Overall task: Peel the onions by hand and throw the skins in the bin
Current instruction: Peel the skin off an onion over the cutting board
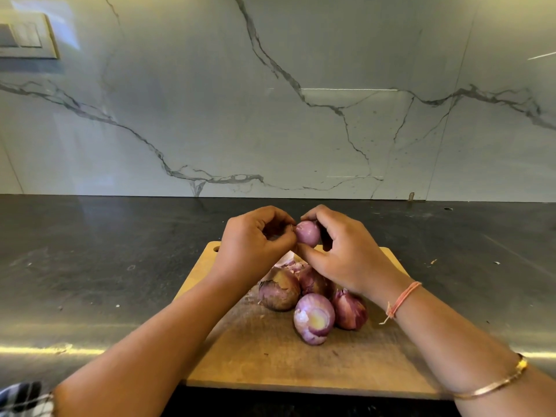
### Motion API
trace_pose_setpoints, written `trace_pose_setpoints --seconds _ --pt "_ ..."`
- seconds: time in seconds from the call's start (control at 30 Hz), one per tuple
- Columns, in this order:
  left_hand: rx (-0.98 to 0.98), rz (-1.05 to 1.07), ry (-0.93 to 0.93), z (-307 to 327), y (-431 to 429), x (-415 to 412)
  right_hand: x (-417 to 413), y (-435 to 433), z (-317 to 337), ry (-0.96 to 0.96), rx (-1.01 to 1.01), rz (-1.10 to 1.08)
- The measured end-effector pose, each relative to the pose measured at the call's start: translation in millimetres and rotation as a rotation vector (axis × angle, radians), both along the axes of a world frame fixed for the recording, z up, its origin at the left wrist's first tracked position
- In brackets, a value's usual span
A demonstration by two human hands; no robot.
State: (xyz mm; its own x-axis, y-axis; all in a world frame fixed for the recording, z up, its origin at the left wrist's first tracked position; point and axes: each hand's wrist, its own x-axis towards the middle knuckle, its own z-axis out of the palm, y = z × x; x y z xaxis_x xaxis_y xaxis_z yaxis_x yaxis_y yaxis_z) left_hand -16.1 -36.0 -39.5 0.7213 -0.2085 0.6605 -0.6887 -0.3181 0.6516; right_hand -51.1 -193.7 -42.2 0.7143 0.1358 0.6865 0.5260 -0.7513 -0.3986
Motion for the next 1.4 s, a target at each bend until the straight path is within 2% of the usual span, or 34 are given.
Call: trace_pose_setpoints --seconds 0.23,0.57,1.13,1.27,1.4 --pt "-0.080 0.047 0.056 2 -2 -2 3 0 0 0.107 0.189 0.076" --pt "-0.179 -0.002 0.178 6 -3 -3 8 -4 0 0.259 0.451 0.202" --pt "-0.248 -0.107 0.307 8 -4 -6 4 -9 4 0.441 0.659 0.342" --pt "-0.406 -0.126 0.412 13 1 0 5 -11 6 0.474 0.839 0.441" --pt "-0.338 -0.109 0.341 11 3 0 4 -13 6 0.430 0.781 0.367"
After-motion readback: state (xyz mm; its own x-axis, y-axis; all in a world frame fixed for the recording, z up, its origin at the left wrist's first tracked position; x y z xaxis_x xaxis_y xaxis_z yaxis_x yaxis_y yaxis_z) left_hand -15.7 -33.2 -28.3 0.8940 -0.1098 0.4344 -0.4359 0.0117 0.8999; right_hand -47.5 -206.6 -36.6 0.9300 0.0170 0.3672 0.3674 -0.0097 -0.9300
